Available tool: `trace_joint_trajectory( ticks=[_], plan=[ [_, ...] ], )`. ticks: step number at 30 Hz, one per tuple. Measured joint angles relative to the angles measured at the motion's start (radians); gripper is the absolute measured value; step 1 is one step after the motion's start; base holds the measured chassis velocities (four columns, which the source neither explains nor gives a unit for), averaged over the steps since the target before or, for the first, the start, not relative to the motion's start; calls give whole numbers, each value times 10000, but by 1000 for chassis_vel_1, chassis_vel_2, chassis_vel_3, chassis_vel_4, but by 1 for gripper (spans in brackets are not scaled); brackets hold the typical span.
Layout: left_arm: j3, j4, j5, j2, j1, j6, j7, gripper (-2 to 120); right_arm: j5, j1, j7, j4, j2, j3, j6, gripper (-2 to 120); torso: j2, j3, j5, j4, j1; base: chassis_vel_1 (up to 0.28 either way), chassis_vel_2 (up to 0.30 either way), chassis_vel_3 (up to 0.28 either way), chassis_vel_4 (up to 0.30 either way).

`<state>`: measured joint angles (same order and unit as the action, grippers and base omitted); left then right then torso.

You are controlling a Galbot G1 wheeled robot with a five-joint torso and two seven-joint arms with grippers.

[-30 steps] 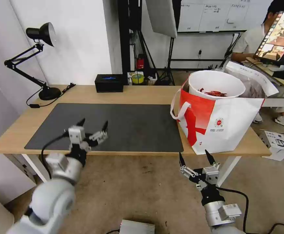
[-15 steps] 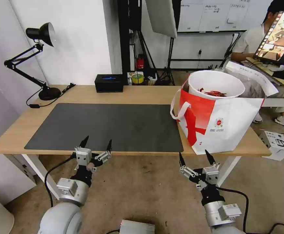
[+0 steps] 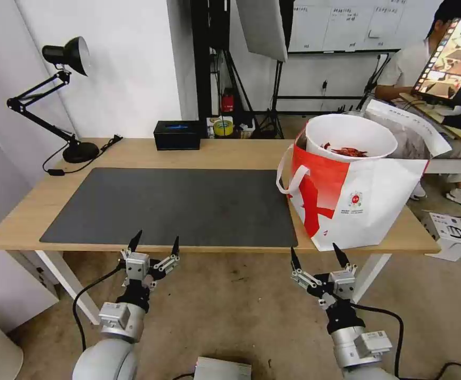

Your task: Pick up the trash from the table and place it into the takeout bag.

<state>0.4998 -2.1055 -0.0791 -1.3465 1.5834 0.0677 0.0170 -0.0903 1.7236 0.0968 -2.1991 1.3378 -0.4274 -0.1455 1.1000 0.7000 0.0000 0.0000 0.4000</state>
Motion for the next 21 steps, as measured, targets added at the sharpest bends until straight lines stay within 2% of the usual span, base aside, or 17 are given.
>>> trace_joint_trajectory(
  ticks=[10, 21],
  plan=[
    [489, -335, 314, -124, 432, 139, -173, 100, 0, 0, 0, 0, 0, 0, 0, 100, 0, 0, 1, 1, 0, 0, 0, 0, 0],
    [507, -357, 245, -107, 529, 88, -352, 100, 0, 0, 1, 0, 0, 0, 0, 100, 0, 0, 0, 0, 0, 0, 0, 0, 0]
  ],
)
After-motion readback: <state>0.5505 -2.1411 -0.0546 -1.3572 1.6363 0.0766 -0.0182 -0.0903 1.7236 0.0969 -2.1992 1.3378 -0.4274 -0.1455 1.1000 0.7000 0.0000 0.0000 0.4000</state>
